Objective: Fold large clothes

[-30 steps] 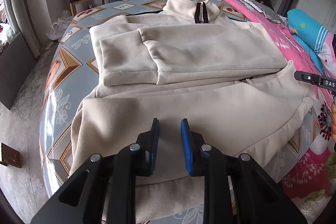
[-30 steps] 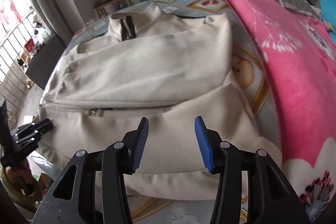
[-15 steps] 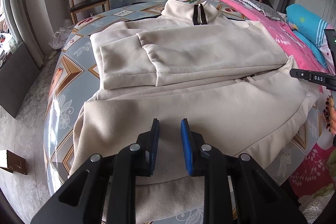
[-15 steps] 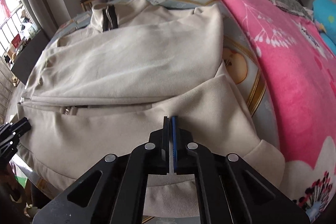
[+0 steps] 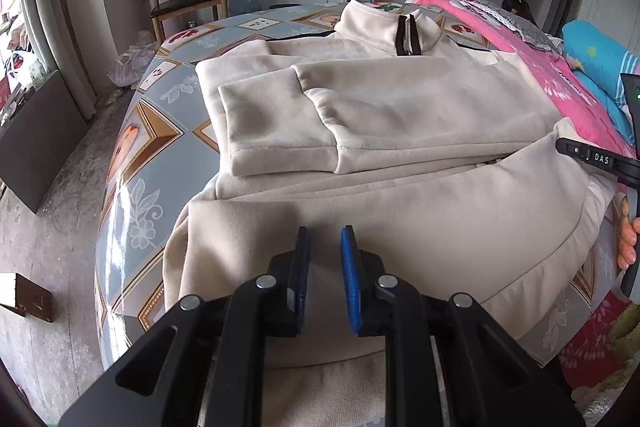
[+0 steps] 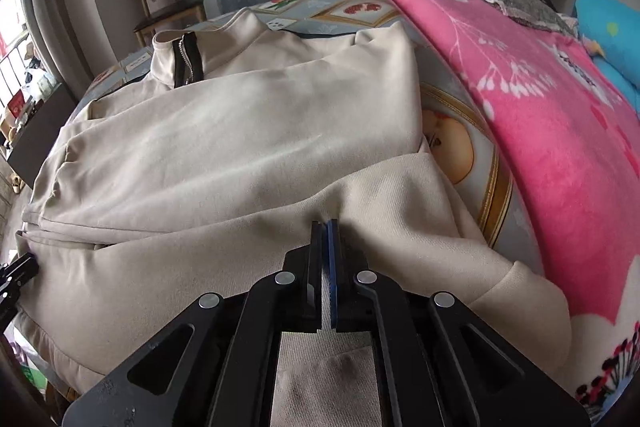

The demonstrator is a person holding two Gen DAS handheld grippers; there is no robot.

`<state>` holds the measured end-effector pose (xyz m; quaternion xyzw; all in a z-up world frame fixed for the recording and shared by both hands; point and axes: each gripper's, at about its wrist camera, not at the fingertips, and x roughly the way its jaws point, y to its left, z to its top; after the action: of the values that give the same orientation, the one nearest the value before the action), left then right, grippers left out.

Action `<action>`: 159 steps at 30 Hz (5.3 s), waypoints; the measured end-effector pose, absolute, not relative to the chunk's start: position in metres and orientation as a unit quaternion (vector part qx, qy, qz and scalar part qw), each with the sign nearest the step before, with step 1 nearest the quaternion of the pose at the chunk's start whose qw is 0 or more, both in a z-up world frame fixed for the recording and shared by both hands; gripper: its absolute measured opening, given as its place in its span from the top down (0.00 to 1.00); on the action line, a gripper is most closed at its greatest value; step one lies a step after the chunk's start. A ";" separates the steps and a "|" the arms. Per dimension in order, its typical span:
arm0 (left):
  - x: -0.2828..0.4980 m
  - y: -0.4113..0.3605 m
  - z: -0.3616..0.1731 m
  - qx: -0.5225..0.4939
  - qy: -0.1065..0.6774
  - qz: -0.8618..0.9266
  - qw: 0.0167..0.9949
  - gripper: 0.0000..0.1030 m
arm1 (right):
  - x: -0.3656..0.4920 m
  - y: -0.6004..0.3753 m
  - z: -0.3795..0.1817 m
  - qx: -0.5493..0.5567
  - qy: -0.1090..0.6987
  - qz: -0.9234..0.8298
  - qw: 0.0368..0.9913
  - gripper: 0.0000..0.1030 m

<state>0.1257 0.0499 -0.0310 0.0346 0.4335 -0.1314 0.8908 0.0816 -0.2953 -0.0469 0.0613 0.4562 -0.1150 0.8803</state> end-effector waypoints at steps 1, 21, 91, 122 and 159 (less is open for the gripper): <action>0.126 0.049 -0.031 0.037 0.433 -0.131 0.891 0.83 | 0.079 -0.298 -0.042 0.070 0.457 -0.117 0.879 0.94; 0.124 0.049 -0.029 0.048 0.425 -0.134 0.894 0.83 | 0.088 -0.159 -0.052 0.028 0.513 0.143 0.846 0.90; 0.111 0.079 -0.011 -0.032 0.486 -0.197 0.851 0.75 | 0.050 -0.211 -0.034 0.028 0.493 0.074 0.866 0.37; 0.482 -0.028 0.004 -0.150 0.553 -0.147 0.806 0.60 | 0.425 -0.309 -0.043 0.129 0.584 0.046 0.800 0.83; 0.318 0.025 0.041 -0.202 0.477 -0.328 0.790 0.51 | 0.228 -0.248 -0.030 -0.074 0.507 0.117 0.850 0.61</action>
<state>0.3180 0.0246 0.0412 -0.2019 0.4766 -0.3276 0.7904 0.2284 -0.2484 -0.0300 -0.0745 0.5074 0.1168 0.8505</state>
